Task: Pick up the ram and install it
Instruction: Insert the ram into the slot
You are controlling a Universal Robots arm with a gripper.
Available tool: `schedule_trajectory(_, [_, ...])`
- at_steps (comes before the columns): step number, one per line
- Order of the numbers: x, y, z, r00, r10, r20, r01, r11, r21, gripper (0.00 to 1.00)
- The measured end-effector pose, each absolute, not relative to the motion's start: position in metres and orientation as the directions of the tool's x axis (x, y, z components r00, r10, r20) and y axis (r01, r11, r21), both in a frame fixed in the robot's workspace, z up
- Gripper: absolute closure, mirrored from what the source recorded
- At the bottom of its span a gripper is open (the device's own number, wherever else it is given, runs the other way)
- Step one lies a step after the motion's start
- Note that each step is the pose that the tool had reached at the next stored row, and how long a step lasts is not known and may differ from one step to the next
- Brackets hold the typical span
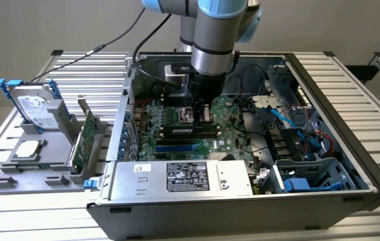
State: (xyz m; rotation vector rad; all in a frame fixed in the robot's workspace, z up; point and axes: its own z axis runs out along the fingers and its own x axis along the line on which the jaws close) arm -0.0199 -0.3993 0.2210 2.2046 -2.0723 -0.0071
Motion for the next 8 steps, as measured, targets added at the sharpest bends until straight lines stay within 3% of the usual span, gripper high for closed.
schedule_trajectory(8, [-0.0194,-0.3994,0.2206,0.063,-0.995,0.076,-0.995,-0.056,0.088,0.86])
